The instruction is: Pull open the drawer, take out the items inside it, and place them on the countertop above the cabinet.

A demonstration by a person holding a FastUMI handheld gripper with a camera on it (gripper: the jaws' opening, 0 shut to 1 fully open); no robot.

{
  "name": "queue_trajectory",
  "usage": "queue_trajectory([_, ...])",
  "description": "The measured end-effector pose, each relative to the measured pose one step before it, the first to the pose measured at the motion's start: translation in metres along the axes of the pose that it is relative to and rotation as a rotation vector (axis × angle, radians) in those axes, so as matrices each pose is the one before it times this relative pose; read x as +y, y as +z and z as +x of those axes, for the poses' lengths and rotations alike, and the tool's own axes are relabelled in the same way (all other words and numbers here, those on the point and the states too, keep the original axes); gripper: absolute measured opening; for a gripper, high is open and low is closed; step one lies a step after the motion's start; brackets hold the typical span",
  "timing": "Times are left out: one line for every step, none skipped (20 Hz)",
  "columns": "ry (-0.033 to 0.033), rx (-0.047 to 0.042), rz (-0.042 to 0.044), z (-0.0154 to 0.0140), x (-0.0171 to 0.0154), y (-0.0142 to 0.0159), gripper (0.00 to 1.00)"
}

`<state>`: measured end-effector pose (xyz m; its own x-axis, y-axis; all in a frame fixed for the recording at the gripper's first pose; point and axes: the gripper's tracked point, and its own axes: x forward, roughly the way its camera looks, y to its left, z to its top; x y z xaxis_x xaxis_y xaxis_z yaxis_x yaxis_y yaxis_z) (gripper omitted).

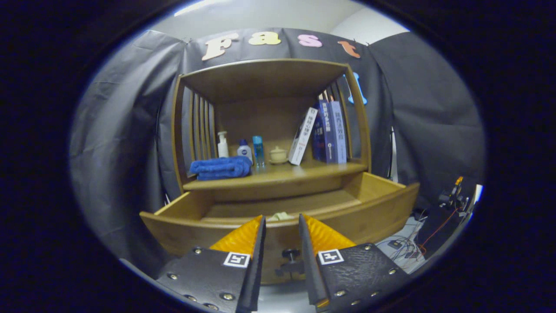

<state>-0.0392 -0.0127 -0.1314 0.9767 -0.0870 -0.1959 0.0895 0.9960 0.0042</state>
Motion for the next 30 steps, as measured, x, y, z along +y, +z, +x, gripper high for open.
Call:
queue_trajectory([-0.00154, -0.01248, -0.01498, 0.00229, 0.00101, 0.01246, 0.43])
queue_trajectory([-0.00069, -0.00753, -0.01964, 0.00459, 0.00181, 0.01316, 0.43])
queue_trajectory([0.00365, -0.00255, -0.01593, 0.00750, 0.00343, 0.01047, 0.43])
queue_trajectory([0.00168, 0.00108, -0.00966, 0.00989, 0.00300, 0.00950, 0.43])
queue_trajectory([-0.00576, 0.00669, -0.00816, 0.01137, 0.00012, 0.00661, 0.43])
queue_trajectory([-0.00571, 0.01635, -0.00769, 0.01066, 0.00035, 0.00414, 0.43])
queue_trajectory([-0.01464, 0.03112, -0.00330, 0.01182, -0.00143, 0.00012, 0.43])
queue_trajectory([-0.01307, 0.03482, 0.00061, 0.01002, 0.00008, -0.00214, 0.43])
queue_trajectory([-0.02094, 0.02830, 0.01700, 0.01019, -0.00136, -0.00048, 0.43])
queue_trajectory([-0.01510, 0.01834, 0.03054, 0.00884, 0.00031, 0.00162, 0.43])
queue_trajectory([-0.01117, 0.01444, 0.03822, 0.00830, 0.00148, 0.00144, 0.43])
queue_trajectory([-0.01585, 0.01379, 0.03738, 0.00642, 0.00044, 0.00063, 0.43])
queue_trajectory([-0.00900, 0.01763, 0.02468, 0.00592, 0.00030, -0.00302, 0.43])
queue_trajectory([-0.01632, 0.02562, 0.01887, 0.00538, -0.00161, -0.00390, 0.43])
queue_trajectory([-0.01404, 0.03022, 0.01001, 0.00470, -0.00234, -0.00446, 0.43])
queue_trajectory([-0.02450, 0.03467, 0.00423, 0.00301, -0.00308, -0.00497, 0.43])
queue_trajectory([-0.02102, 0.02924, 0.00361, 0.00243, -0.00308, -0.00264, 0.43])
queue_trajectory([-0.01892, 0.02734, 0.00543, 0.00322, -0.00198, -0.00208, 0.43])
queue_trajectory([-0.01656, 0.03002, 0.00626, 0.00111, -0.00096, -0.00314, 0.43])
queue_trajectory([-0.00709, 0.03359, 0.00519, 0.00067, 0.00038, -0.00387, 0.43])
queue_trajectory([-0.01109, 0.04303, 0.00318, 0.00213, -0.00164, -0.00640, 0.43])
queue_trajectory([-0.01178, 0.04098, -0.00110, 0.00290, -0.00203, -0.00547, 0.43])
queue_trajectory([-0.01785, 0.04112, -0.00622, 0.00618, -0.00270, -0.00483, 0.47])
queue_trajectory([-0.01583, 0.04327, -0.01366, 0.00780, -0.00068, -0.00518, 0.47])
queue_trajectory([-0.01400, 0.04356, -0.02272, 0.00949, -0.00072, -0.00742, 0.47])
queue_trajectory([-0.01316, 0.03661, -0.02718, 0.00574, -0.00168, -0.00564, 0.48])
queue_trajectory([-0.00823, 0.03834, -0.02484, 0.00225, 0.00122, -0.00844, 0.48])
queue_trajectory([0.00341, 0.03848, -0.02303, 0.00410, 0.00335, -0.00591, 0.48])
queue_trajectory([0.00292, 0.04372, -0.01936, 0.00450, 0.00076, -0.00911, 0.49])
queue_trajectory([-0.01440, 0.03062, -0.01617, 0.00579, -0.00182, -0.00691, 0.48])
